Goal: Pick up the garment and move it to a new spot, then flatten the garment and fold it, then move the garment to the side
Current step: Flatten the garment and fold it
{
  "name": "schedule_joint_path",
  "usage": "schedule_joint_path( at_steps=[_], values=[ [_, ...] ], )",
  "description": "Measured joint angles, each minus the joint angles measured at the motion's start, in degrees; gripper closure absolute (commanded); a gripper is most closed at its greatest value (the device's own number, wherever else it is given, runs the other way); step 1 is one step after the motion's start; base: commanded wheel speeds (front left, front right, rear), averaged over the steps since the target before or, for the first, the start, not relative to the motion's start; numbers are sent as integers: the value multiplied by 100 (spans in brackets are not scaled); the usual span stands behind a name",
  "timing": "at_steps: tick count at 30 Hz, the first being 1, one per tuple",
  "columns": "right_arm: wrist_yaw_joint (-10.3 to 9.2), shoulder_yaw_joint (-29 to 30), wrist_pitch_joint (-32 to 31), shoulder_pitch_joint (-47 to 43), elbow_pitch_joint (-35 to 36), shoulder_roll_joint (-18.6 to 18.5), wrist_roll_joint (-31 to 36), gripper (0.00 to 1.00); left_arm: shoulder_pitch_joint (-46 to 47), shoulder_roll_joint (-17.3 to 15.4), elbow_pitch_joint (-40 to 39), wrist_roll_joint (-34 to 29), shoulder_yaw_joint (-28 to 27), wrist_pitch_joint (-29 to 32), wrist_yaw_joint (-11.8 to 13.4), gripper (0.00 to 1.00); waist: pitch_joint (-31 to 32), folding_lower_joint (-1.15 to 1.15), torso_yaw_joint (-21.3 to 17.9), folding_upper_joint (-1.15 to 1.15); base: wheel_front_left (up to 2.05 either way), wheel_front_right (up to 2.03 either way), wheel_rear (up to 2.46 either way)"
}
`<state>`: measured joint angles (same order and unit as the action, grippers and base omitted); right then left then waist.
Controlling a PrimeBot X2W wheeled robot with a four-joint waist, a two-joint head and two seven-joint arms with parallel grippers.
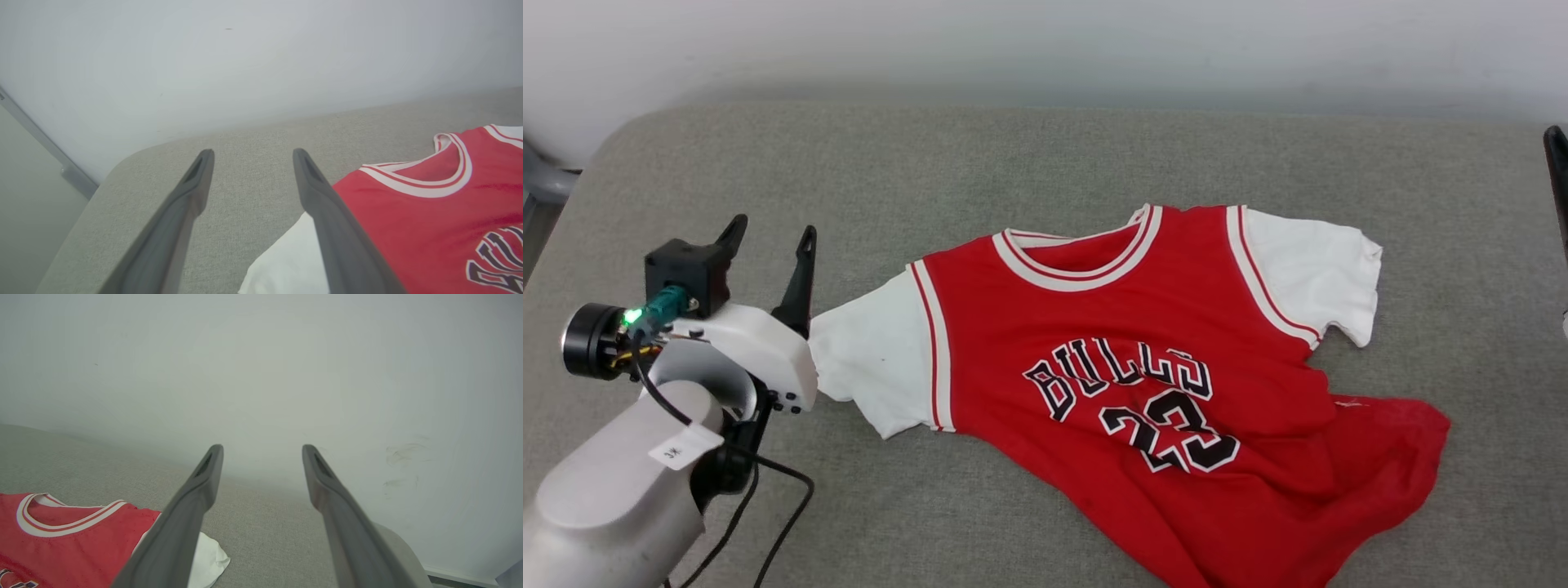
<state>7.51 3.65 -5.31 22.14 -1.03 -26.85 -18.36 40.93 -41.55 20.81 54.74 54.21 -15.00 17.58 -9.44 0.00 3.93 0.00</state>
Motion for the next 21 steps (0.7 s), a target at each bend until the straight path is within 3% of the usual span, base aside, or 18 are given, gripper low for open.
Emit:
schedule_joint_path(
  at_steps=[1, 2, 3, 9, 10, 15, 21],
  values=[
    [0, -93, -175, 138, -97, -151, -125, 0, -123, 30, -210, -186, -207, -7, 121, 0, -41, 0, 43, 0, 0, 0, 0],
    [1, -514, -858, 481, -386, -587, -531, 0, -492, 101, -725, -638, -693, -7, 332, 0, -181, 0, 167, 0, 0, 0, 0],
    [1, -681, -1133, 580, -485, -723, -668, 0, -581, 113, -847, -782, -850, -7, 389, 0, -234, 0, 205, 0, 0, 0, 0],
    [0, -1563, -2985, 1233, -1062, -1354, -1570, 0, -1029, 375, -1446, -1535, -1631, -7, 571, 0, -621, 1, 413, 0, 0, 0, 0],
    [1, -1861, -3764, 1567, -1292, -1541, -1879, 0, -1177, 580, -1628, -1833, -1963, -7, 569, 0, -839, 1, 519, 0, 0, 0, 0],
    [1, -2201, -4415, 2160, -1613, -1668, -1901, 0, -1360, 898, -1747, -2247, -2410, -7, 408, 0, -1209, 1, 693, 0, 0, 0, 0],
    [0, -2453, -4559, 2550, -2100, -1617, -1788, 0, -1404, 1265, -1759, -2601, -2800, -7, 136, 0, -1590, 1, 873, 0, 0, 0, 0]
  ],
)
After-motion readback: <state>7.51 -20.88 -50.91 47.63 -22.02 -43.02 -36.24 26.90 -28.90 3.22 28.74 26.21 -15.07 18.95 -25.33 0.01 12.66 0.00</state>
